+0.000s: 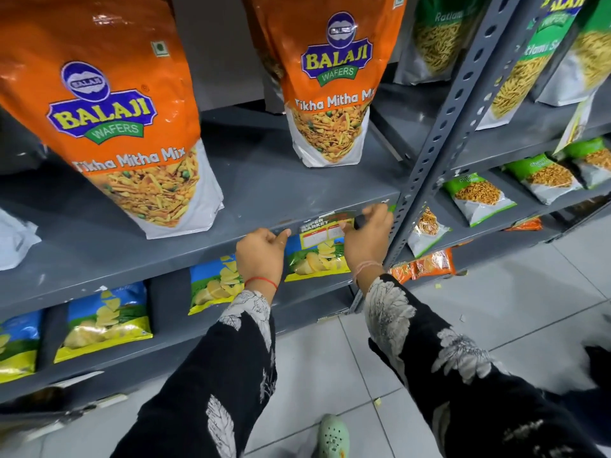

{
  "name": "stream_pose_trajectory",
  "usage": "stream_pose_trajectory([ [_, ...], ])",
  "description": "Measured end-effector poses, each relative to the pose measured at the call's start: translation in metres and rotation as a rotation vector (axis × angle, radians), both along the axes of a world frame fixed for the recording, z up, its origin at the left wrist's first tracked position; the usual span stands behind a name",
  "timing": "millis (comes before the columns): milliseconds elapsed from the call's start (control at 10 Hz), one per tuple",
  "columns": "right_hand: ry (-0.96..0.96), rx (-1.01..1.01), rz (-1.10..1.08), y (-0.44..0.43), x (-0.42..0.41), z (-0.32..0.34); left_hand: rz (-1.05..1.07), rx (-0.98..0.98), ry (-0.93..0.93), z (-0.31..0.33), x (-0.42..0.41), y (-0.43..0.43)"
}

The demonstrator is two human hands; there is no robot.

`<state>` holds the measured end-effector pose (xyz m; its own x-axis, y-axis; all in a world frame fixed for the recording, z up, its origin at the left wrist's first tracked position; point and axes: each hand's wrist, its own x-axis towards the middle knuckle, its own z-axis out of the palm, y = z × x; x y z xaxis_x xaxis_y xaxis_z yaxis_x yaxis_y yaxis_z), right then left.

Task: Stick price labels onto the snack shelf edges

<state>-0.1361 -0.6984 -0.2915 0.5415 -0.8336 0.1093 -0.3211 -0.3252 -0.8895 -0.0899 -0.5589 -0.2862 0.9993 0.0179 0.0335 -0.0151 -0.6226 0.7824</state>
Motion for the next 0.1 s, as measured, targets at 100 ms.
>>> stream_pose_trajectory([
  [100, 0.134, 0.019, -0.038, 0.0188, -0.0127, -0.0148, 0.015, 0.122, 0.005, -0.0121, -0.0092, 0.0495],
])
